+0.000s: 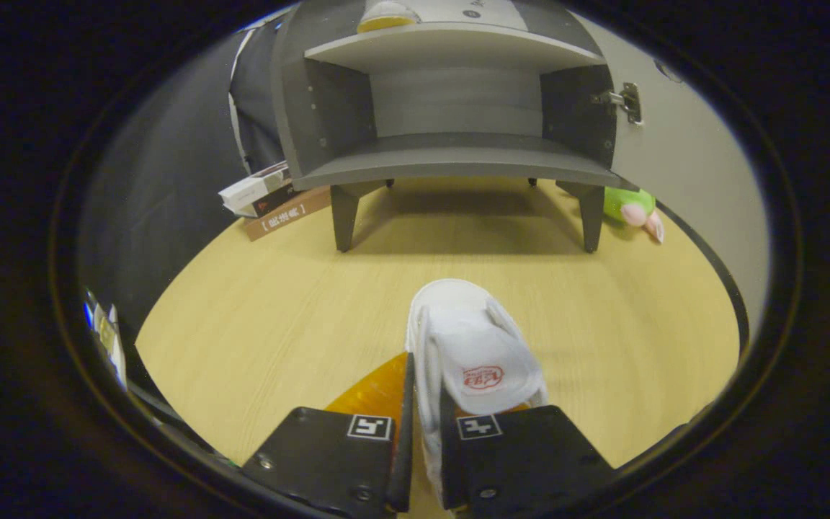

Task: Open the shoe cabinet door, grab the shoes and put them into the shoe cabinet, then close the shoe cabinet door.

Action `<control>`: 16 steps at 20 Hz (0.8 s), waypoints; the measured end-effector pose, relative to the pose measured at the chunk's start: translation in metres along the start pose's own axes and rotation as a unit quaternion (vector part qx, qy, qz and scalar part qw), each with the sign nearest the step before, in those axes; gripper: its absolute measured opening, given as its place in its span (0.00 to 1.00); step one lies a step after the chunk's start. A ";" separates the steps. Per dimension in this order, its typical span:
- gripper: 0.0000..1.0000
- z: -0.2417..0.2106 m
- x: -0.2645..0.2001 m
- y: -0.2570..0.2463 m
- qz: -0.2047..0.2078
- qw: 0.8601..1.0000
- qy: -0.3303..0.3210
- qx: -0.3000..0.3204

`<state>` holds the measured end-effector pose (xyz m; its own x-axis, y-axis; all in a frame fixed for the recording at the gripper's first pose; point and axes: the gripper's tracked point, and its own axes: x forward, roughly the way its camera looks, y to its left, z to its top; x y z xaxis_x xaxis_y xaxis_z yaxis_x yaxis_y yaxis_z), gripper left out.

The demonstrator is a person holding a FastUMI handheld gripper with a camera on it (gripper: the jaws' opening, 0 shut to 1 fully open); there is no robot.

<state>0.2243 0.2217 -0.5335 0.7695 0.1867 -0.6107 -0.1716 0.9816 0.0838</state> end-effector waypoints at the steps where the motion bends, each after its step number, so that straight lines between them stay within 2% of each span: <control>1: 0.16 0.002 -0.004 -0.001 -0.002 1.000 0.002 -0.008; 4: 0.10 0.012 -0.023 -0.001 -0.003 1.000 -0.004 -0.019; 8: 0.10 0.047 -0.059 0.004 0.001 0.999 -0.028 -0.037; 16: 0.10 0.191 -0.144 0.003 -0.011 0.992 -0.118 -0.042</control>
<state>0.2305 0.2053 -0.2947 0.8946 0.1787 -0.4096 -0.1957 0.9807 0.0006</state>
